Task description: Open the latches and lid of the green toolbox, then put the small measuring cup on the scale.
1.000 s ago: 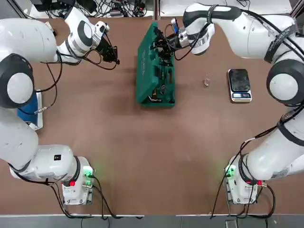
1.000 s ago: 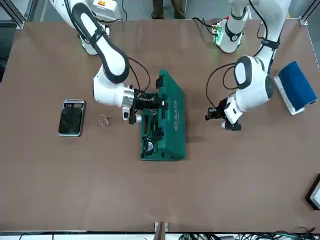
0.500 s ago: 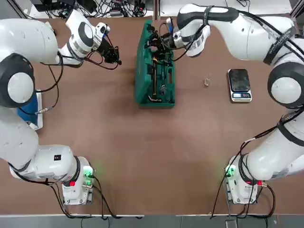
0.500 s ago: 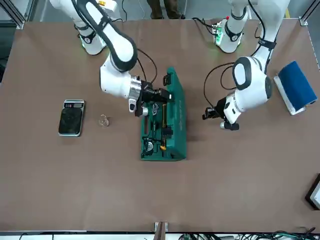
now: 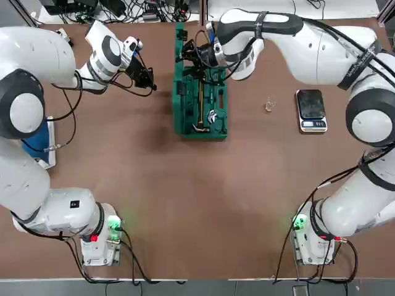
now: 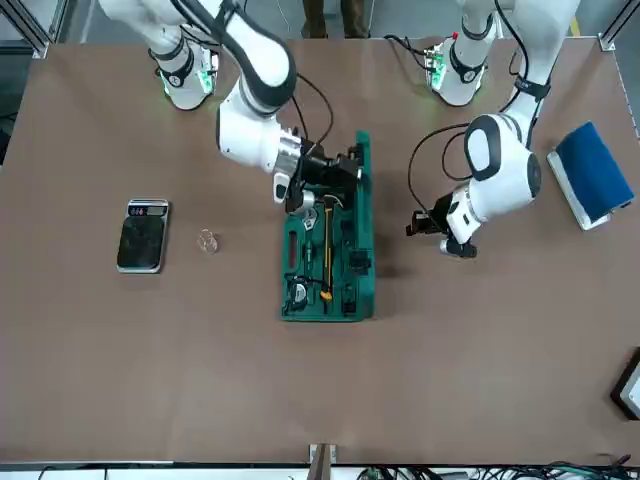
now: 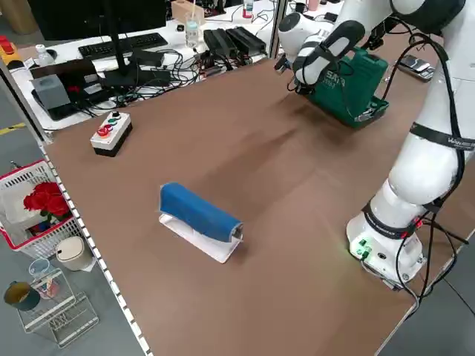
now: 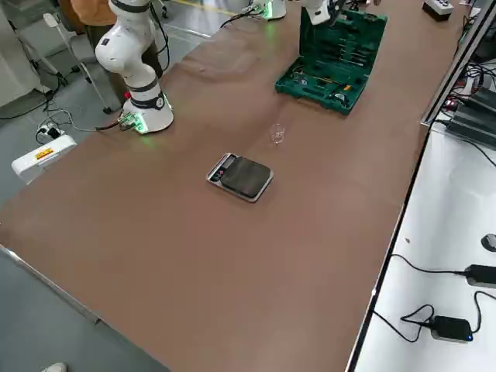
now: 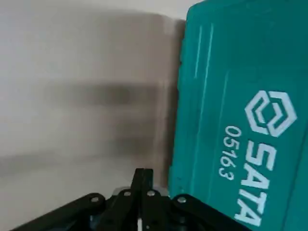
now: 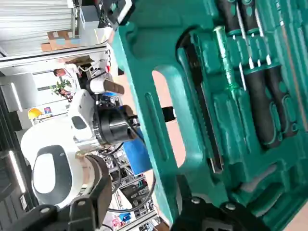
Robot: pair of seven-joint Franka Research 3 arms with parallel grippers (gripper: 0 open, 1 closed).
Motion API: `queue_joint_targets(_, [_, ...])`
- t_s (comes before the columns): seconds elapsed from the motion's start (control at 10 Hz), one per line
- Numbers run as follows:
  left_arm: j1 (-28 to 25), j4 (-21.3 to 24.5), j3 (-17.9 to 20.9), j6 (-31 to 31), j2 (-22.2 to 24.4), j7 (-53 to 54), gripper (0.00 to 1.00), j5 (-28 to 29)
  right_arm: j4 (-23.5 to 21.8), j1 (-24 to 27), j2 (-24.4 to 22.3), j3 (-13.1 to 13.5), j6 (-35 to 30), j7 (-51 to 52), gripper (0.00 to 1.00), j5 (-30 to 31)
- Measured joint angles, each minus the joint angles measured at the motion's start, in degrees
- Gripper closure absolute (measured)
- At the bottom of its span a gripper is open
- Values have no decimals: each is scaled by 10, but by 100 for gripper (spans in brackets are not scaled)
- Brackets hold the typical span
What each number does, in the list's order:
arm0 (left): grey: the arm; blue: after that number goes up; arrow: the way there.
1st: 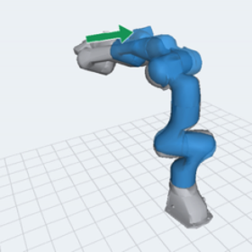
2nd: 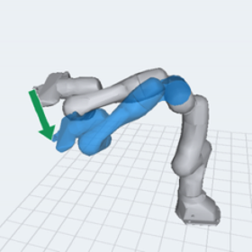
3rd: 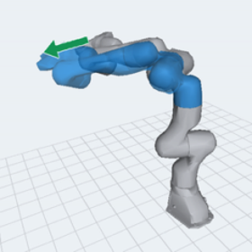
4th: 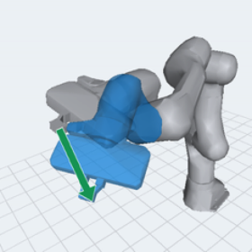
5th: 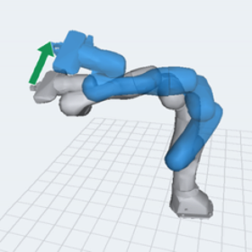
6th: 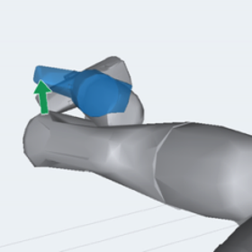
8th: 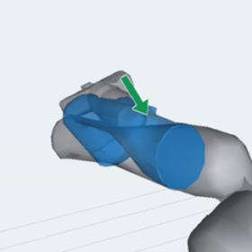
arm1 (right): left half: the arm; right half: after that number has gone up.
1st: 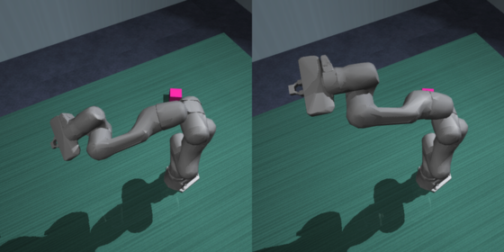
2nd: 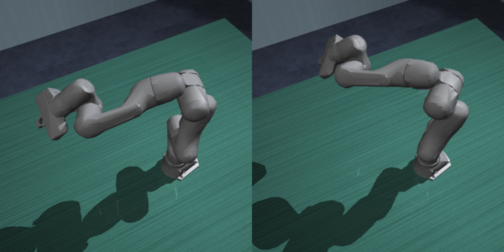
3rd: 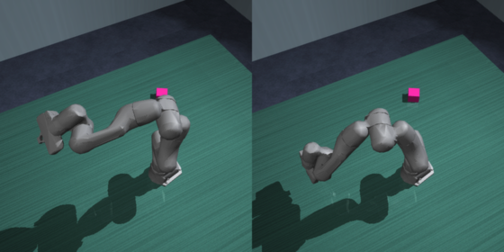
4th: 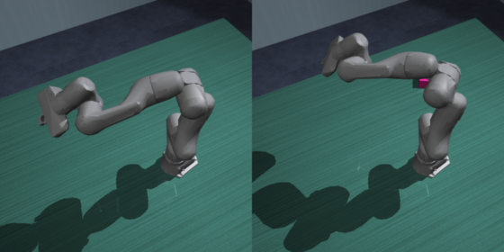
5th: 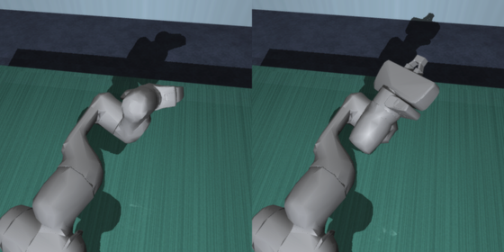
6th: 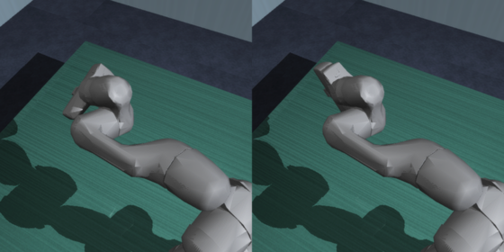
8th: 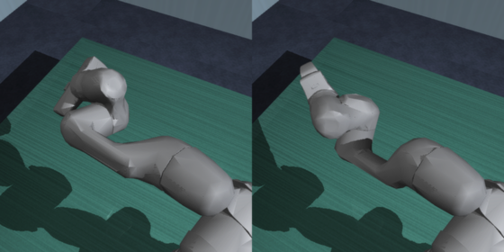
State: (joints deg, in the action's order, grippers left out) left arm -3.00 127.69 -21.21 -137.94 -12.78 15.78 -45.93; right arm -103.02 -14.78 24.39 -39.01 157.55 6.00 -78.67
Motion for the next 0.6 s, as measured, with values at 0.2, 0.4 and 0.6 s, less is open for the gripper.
queue_joint_targets(0.2, [0, 4, 0, 0, 5, 0, 99, -1, 2, -5, 1, 0, 6, -4, 37, 0])
queue_joint_targets(0.4, [-2, 12, 1, -5, 9, 1, 99, -14, 7, -11, 3, 0, 14, -15, 36, 0])
queue_joint_targets(0.6, [-2, 13, 1, -5, 12, 1, 99, -17, 14, -13, 3, 1, 16, -22, 36, 0])
